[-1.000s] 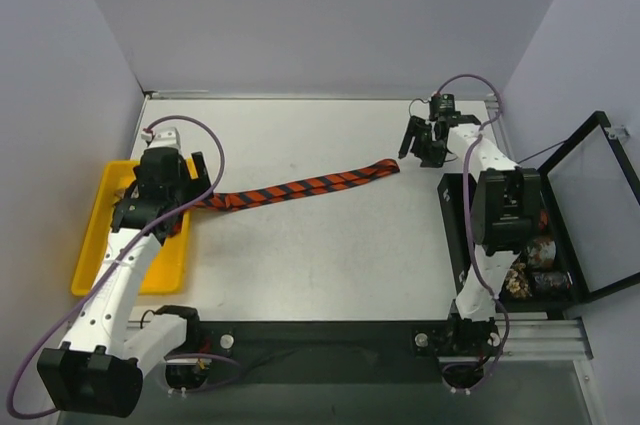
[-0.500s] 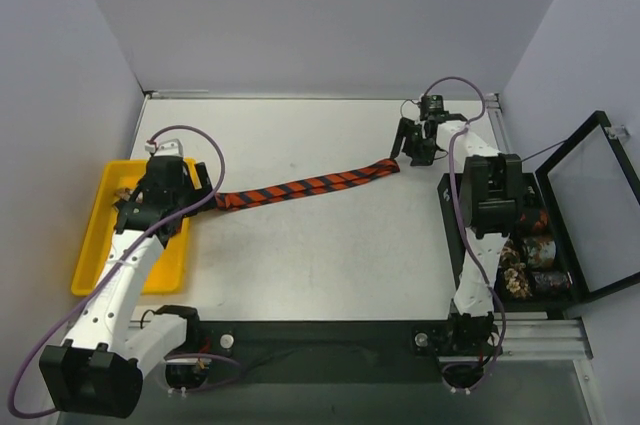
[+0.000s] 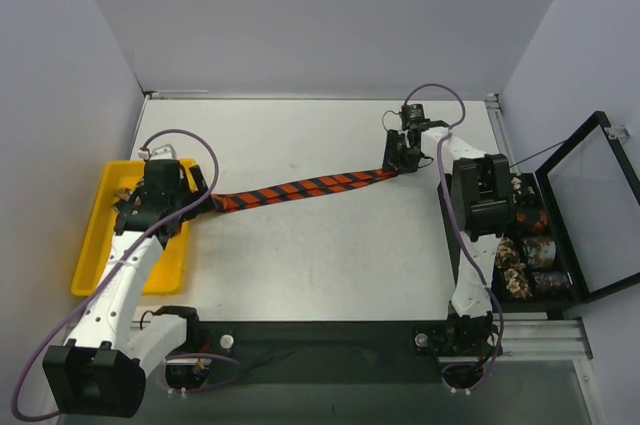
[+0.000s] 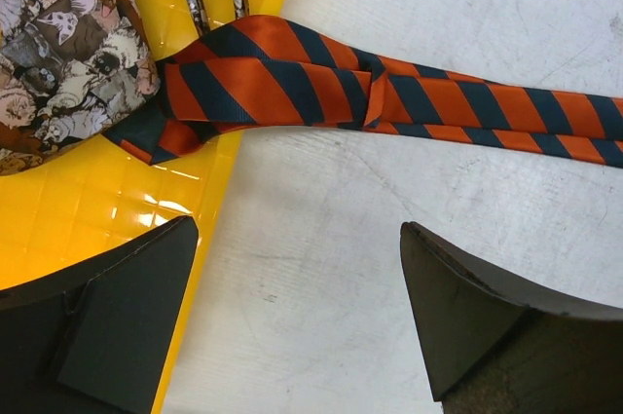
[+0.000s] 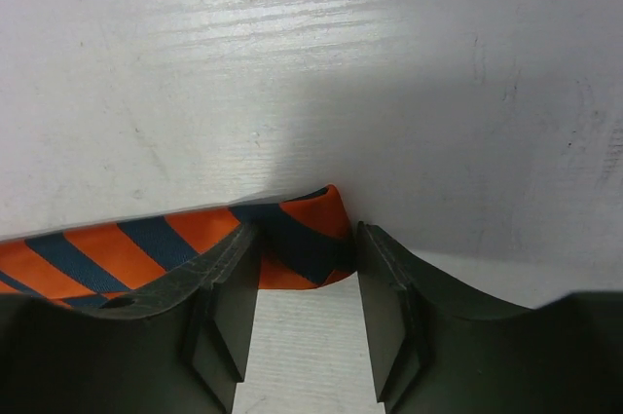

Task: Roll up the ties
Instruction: Flatten the tie

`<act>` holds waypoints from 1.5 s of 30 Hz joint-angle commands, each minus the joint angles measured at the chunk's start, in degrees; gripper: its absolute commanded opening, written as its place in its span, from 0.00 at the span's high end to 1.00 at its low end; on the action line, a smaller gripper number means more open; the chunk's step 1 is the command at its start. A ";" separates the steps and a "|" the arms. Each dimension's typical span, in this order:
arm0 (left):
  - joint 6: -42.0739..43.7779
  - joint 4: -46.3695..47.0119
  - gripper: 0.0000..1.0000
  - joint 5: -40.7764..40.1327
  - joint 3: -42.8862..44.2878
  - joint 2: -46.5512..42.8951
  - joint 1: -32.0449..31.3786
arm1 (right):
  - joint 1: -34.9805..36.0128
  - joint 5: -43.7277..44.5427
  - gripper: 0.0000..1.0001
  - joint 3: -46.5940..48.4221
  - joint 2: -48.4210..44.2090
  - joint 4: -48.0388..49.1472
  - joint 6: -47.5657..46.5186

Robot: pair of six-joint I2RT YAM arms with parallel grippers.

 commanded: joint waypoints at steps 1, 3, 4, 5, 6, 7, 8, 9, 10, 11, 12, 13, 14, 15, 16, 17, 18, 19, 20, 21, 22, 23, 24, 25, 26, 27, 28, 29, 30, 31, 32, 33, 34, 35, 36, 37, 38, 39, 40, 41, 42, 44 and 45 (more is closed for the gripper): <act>-2.53 0.36 0.03 1.83 -0.38 0.02 2.61 | 0.53 1.54 0.62 -3.38 -0.33 -3.31 1.36; -4.71 0.36 0.03 2.45 -0.91 0.46 4.11 | 0.70 1.98 0.69 -4.18 -0.51 -3.14 1.97; -5.60 0.36 0.03 3.15 -1.09 0.73 4.90 | 0.62 2.07 0.76 -4.53 -0.86 -3.13 2.15; -6.56 0.36 0.03 3.50 -1.35 1.16 6.56 | 0.70 2.16 0.81 -4.70 -0.86 -3.13 2.50; -8.92 0.36 0.03 3.85 -1.53 1.43 7.01 | 0.79 2.33 0.86 -4.79 -1.12 -3.13 3.02; -10.25 0.44 0.03 4.38 -1.79 1.69 7.54 | 0.70 2.59 0.91 -4.79 -1.30 -3.13 3.38; -11.66 0.44 0.03 4.65 -2.14 2.48 8.59 | 0.70 2.86 1.00 -4.79 -1.56 -3.13 3.81; -14.02 0.97 0.03 5.00 -2.40 3.01 9.12 | 0.70 3.56 1.00 -4.79 -1.82 -3.22 4.69; -15.09 1.49 0.03 5.96 -2.84 3.36 9.65 | 0.70 3.91 1.00 -4.88 -2.09 -3.22 5.13; -15.97 2.37 0.03 6.75 -3.19 4.32 10.61 | 0.70 4.26 1.00 -4.97 -2.27 -3.22 5.57; -17.72 4.12 0.03 7.45 -4.07 4.77 11.05 | 0.70 4.27 1.00 -4.97 -2.35 -3.22 5.92; -18.43 5.09 0.03 7.81 -4.43 5.12 11.41 | 0.79 3.83 1.00 -4.80 -2.35 -3.13 6.10; -19.22 5.97 0.03 7.81 -4.95 6.17 12.63 | 0.79 3.83 1.00 -4.79 -2.35 -3.13 6.19; -20.80 7.46 0.03 8.94 -5.39 6.70 13.51 | 0.70 3.83 1.00 -4.79 -2.44 -3.13 6.45; -21.86 8.17 0.03 9.56 -5.57 7.23 14.56 | 0.70 3.74 1.00 -4.79 -2.44 -3.05 6.46; -22.82 8.96 0.03 9.92 -5.83 8.19 15.18 | 0.62 3.57 1.00 -4.88 -2.53 -3.05 6.54; -24.57 10.97 0.03 10.01 -6.10 8.63 15.97 | 0.70 3.48 1.00 -5.14 -2.70 -2.96 6.72; -25.55 12.12 0.03 10.27 -6.71 9.16 16.24 | 0.70 2.87 1.00 -5.32 -2.79 -2.70 6.98; -26.34 13.44 0.03 10.62 -6.89 10.21 16.50 | 0.70 2.60 1.00 -5.50 -2.88 -2.35 7.24; -27.92 16.32 0.03 11.06 -7.24 10.83 16.94 | 0.70 2.25 1.00 -5.76 -3.06 -1.91 7.42; -28.71 17.83 0.03 12.11 -7.50 11.62 16.95 | 0.70 2.07 1.00 -5.85 -3.06 -1.82 7.60; -29.33 19.15 0.03 13.77 -7.42 12.93 16.95 | 0.70 1.37 1.00 -5.94 -3.15 -1.64 8.03; -30.29 20.91 0.03 14.75 -7.16 13.64 16.60 | 0.62 1.19 1.00 -5.94 -3.32 -1.47 8.21; -30.65 21.18 0.03 14.67 -6.81 14.08 14.77 | 0.70 1.02 1.00 -6.02 -3.41 -1.38 8.39; -30.92 21.10 0.03 13.71 -5.93 14.44 13.44 | 0.62 0.75 1.00 -6.11 -3.50 -1.12 8.56; -31.62 20.84 0.03 12.57 -5.75 14.26 12.04 | 0.53 0.58 1.00 -6.20 -3.76 -1.03 8.74; -32.67 20.31 0.03 8.99 -5.66 14.09 8.72 | 0.61 0.49 1.00 -6.46 -3.85 -0.85 8.91; -33.90 20.05 0.03 7.04 -6.27 12.96 7.21 | 0.35 0.31 1.00 -6.64 -4.02 -0.67 9.00; -37.04 20.13 0.03 2.58 -7.23 12.34 5.62 | 0.35 -0.04 1.00 -6.81 -4.29 -0.41 9.44; -38.46 20.48 0.03 0.10 -8.02 11.81 3.17 | 0.35 -0.21 1.00 -7.34 -4.55 -0.24 9.62; -39.70 21.70 0.03 -2.44 -9.60 10.76 -0.51 | 0.26 -0.30 1.00 -7.60 -4.81 0.03 9.79; -41.54 21.98 0.03 -6.99 -9.96 10.57 -2.20 | 0.18 -0.39 1.00 -7.78 -4.99 0.12 9.97; -42.08 21.98 0.03 -8.35 -9.97 10.48 -3.52 | 0.09 -0.48 1.00 -8.04 -5.25 0.20 10.41; -42.34 21.46 0.03 -9.49 -9.10 10.57 -5.97 | 0.00 -0.65 1.00 -8.13 -5.17 0.29 10.58; -42.26 20.58 0.03 -12.55 -8.30 10.66 -7.12 | -0.09 -1.00 1.00 -8.31 -5.43 0.38 10.76; -42.26 19.44 0.03 -14.32 -7.51 10.57 -8.18 | -0.09 -1.09 1.00 -8.31 -5.43 0.38 11.02; -42.00 18.56 0.03 -15.55 -7.07 10.22 -8.80 | -0.09 -1.09 1.00 -8.40 -5.52 0.47 11.03; -41.30 17.68 0.03 -16.35 -6.98 9.96 -8.63 | -0.09 -1.18 1.00 -8.57 -5.87 0.56 11.11; -41.29 17.24 0.03 -17.05 -7.67 9.78 -8.02 | -0.09 -1.27 1.00 -8.66 -5.96 0.56 11.20; -40.68 17.14 0.03 -16.28 -8.38 9.69 -6.97 | -0.09 -1.27 1.00 -8.92 -6.05 0.82 11.29; -40.24 17.14 0.03 -13.48 -9.25 9.52 -3.48 | -0.09 -1.36 1.00 -9.19 -6.31 0.99 11.38; -39.10 17.84 0.03 -11.44 -12.06 9.26 -0.12 | -0.18 -1.44 1.00 -9.28 -6.40 1.08 11.38; -36.31 18.54 0.03 -9.61 -12.95 8.99 1.46 | -0.18 -1.53 1.00 -9.45 -6.48 1.08 11.38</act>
